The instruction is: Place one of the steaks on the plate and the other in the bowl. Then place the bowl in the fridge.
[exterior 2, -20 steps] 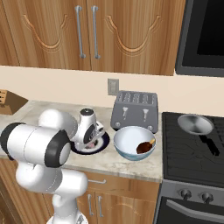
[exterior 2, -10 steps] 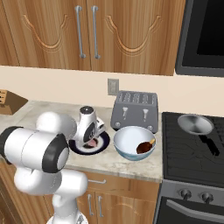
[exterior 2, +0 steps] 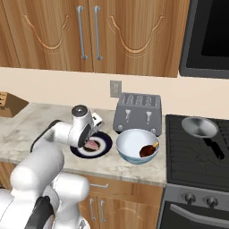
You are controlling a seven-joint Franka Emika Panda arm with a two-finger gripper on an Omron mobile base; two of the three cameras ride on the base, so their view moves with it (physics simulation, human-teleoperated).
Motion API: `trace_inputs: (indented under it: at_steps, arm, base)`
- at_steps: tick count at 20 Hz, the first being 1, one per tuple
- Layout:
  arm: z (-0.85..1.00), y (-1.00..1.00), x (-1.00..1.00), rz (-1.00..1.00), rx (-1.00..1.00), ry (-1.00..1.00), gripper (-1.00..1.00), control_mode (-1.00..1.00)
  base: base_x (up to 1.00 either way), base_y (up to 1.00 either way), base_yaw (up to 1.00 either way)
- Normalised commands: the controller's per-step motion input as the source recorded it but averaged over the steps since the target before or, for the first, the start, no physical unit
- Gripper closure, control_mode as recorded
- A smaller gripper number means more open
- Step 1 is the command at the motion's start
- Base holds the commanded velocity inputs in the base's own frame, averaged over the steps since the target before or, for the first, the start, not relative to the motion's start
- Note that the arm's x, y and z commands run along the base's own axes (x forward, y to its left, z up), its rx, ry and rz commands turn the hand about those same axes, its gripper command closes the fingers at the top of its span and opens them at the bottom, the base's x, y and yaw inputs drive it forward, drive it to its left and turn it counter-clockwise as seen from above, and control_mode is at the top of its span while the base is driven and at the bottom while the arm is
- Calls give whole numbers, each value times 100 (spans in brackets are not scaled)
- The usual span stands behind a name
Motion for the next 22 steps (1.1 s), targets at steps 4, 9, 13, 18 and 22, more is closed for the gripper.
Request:
trace_inputs:
  at_steps: [4, 9, 13, 18, 22]
  arm:
    - [83, 0, -69, 2, 1, 2, -100, -100]
    - [47, 0, -72, 23, -9, 7, -100, -100]
    - [14, 0, -77, 26, -20, 12, -100, -100]
    - [34, 2, -39, 33, -12, 6, -100, -100]
    - [23, -1, -21, 27, -1, 0, -100, -100]
  base:
    - [0, 0, 0]
    - [0, 0, 0]
    - [0, 0, 0]
    - [0, 0, 0]
    - [0, 0, 0]
